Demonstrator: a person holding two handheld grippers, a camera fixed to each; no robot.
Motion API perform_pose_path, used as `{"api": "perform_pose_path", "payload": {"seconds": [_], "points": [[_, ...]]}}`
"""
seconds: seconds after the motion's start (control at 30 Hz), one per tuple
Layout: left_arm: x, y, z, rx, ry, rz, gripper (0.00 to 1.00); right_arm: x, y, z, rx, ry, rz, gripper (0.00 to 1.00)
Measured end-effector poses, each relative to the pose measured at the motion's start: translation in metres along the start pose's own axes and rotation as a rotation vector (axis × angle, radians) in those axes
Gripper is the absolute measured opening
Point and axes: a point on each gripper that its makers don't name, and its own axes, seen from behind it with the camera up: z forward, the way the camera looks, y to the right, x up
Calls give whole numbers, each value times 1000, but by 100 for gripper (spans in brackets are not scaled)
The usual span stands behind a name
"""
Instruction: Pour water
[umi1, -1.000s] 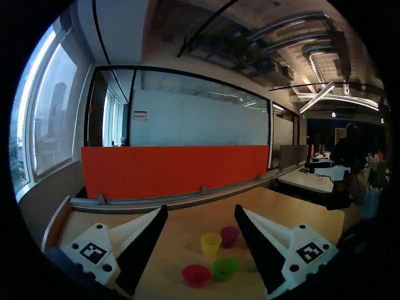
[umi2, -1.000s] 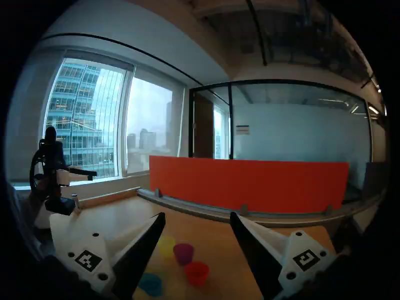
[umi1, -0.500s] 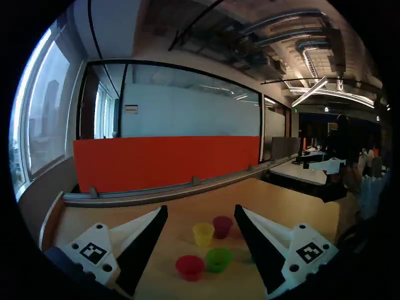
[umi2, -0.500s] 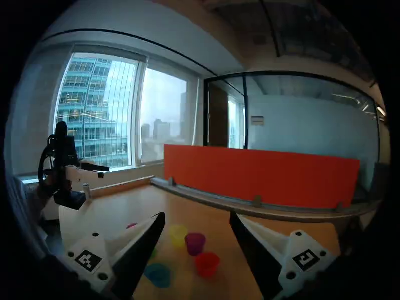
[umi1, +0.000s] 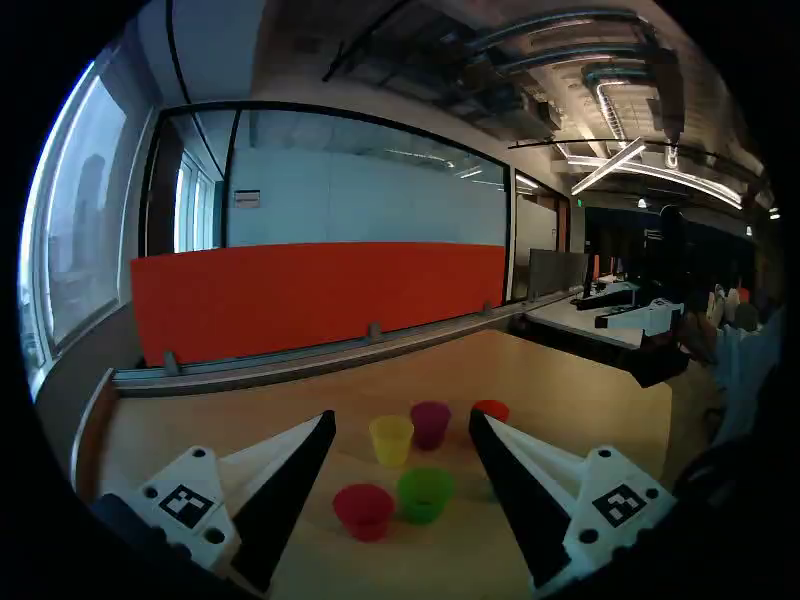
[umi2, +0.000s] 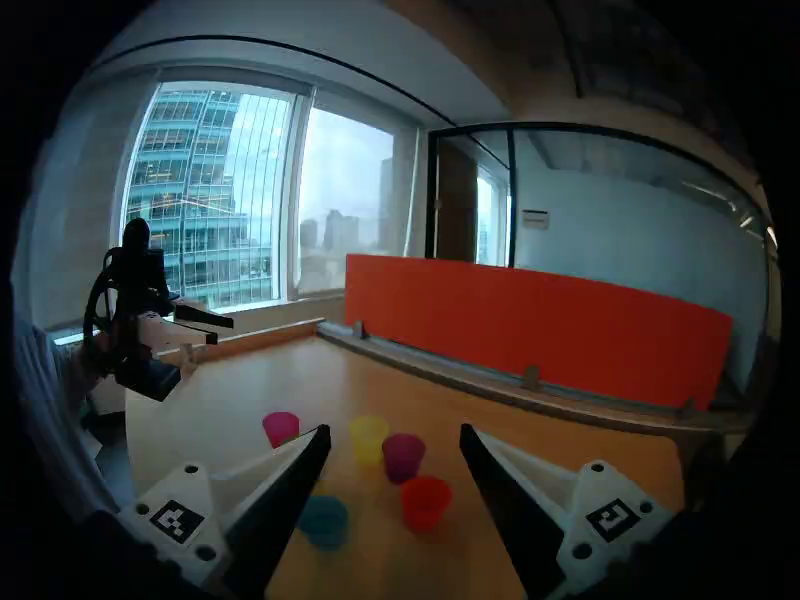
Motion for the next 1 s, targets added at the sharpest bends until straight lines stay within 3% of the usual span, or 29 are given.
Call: {"api": "perform_pose_path", "payload": {"seconds": [1.0], "points": [[-78,18,1,-16,-96,37,100,-80,-28,9,65,-133,-42,100]]}}
